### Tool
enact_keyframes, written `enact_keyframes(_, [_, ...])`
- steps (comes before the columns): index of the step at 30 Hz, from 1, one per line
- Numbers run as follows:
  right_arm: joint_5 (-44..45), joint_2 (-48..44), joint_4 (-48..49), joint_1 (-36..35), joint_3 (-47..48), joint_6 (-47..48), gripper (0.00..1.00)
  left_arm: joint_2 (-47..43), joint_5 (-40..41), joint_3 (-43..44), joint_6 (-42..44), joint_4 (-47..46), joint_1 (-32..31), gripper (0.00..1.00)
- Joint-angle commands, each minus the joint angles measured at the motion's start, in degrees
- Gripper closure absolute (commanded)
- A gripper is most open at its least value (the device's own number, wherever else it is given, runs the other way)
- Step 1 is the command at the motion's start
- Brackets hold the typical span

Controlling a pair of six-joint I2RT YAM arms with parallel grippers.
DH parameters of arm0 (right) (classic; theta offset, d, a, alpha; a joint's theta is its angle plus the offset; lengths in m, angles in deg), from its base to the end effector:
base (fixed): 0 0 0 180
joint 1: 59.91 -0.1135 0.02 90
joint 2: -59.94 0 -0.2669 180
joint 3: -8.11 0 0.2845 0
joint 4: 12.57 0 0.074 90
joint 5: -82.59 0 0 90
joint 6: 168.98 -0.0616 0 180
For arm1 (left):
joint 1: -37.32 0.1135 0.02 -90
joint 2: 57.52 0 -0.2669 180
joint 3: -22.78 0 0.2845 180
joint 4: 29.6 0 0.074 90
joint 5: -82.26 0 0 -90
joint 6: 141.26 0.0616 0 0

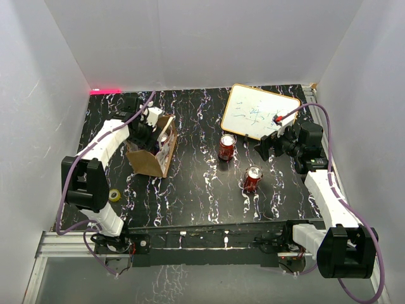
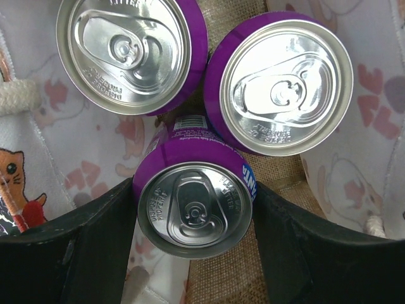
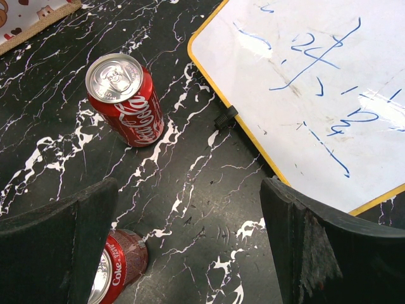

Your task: Place the beverage into the canvas bag

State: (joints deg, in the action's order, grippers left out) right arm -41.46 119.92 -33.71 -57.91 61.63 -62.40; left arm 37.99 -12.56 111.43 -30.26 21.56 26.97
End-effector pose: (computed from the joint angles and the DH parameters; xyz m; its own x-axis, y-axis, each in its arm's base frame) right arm 0.2810 0.0247 0.2547 -0.3105 -0.2257 -0.9234 -0.5797 0.8148 -0.0043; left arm 0.3924 -0.0769 0.2303 -0.6992 0.4907 -0.5200 0.5070 0.8531 0.1233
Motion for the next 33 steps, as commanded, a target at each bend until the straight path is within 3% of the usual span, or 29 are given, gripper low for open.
enact_keyframes(1, [0.44,-0.06,2.47,0.29,-0.47,0.73,0.02,-0.59,3.10,-0.75,1.15,-1.86,-0.02,0.66])
enact_keyframes(19, [0.53,-0.23,2.38,0.37,-0.49,0.69,0.02,0.36,3.56,0.09,0.29,-0.94,0.01,0.32])
enact_keyframes(26, [0.54,-0.36,2.38,0.43,-0.52,0.74,0.02,-0.64,3.22,0.09,0.87,-3.26,-0.01,0.35])
enact_keyframes(33, [0.54,-0.33,2.38,0.46,-0.56,0.69,0.02,-1.51,2.50,0.09,1.51,-7.08,-0.02,0.47])
